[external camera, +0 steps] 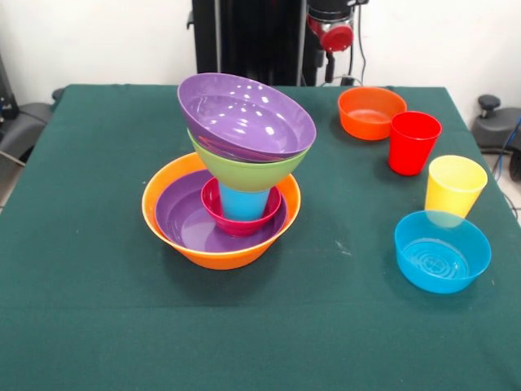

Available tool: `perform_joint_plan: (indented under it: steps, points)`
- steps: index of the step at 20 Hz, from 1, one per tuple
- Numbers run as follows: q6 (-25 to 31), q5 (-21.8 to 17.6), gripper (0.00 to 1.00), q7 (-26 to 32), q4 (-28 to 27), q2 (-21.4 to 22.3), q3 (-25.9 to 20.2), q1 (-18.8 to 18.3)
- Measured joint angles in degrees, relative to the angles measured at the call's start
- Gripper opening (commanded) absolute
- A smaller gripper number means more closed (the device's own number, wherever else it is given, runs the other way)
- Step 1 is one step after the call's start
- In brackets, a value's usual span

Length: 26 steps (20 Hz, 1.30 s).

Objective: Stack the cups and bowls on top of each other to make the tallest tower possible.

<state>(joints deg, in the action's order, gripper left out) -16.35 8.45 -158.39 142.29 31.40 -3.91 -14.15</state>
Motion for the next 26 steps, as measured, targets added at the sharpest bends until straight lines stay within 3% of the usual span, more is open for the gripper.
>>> perform_joint_plan:
  steps: [17,26]
  points:
    - [-2.04,0.00,1.00,0.00,0.00,-0.51,-3.13,0.11]
    - [-6.16,0.01,1.00,0.00,-0.02,-4.30,-3.46,0.28]
